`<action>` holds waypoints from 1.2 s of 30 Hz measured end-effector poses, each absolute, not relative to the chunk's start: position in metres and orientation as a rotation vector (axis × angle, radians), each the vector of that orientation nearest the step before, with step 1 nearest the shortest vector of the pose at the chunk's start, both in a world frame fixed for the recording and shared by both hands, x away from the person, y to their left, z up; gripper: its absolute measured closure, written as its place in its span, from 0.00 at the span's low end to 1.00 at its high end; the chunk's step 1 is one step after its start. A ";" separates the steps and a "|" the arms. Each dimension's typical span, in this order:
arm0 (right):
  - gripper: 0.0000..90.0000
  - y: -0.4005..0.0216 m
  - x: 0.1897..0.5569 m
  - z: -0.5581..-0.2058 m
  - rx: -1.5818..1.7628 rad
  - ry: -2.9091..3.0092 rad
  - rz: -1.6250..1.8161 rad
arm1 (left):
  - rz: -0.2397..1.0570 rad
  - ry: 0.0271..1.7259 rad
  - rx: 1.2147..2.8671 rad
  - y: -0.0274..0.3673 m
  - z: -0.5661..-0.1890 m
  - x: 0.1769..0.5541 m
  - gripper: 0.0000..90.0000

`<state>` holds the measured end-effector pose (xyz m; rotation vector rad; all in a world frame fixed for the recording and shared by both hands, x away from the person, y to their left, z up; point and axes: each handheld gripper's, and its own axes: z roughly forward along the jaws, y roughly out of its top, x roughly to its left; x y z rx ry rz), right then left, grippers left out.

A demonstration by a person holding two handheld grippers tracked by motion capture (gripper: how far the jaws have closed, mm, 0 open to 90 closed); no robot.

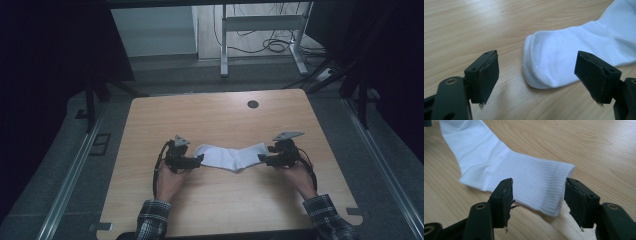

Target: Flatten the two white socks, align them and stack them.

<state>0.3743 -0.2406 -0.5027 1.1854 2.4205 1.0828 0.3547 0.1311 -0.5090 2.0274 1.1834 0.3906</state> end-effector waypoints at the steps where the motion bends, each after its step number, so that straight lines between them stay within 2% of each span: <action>1: 0.42 -0.241 0.372 -0.502 1.180 2.421 1.096 | 0.392 1.178 2.030 0.132 -0.508 0.353 0.20; 9: 0.29 -0.243 0.359 -0.493 1.129 2.434 1.129 | 0.391 1.129 2.064 0.135 -0.498 0.334 0.15; 17: 0.22 -0.251 0.344 -0.488 1.103 2.432 1.127 | 0.423 1.078 2.107 0.136 -0.493 0.310 0.14; 36: 0.16 -0.275 0.307 -0.503 1.092 2.451 1.100 | 0.424 1.072 2.141 0.158 -0.518 0.259 0.13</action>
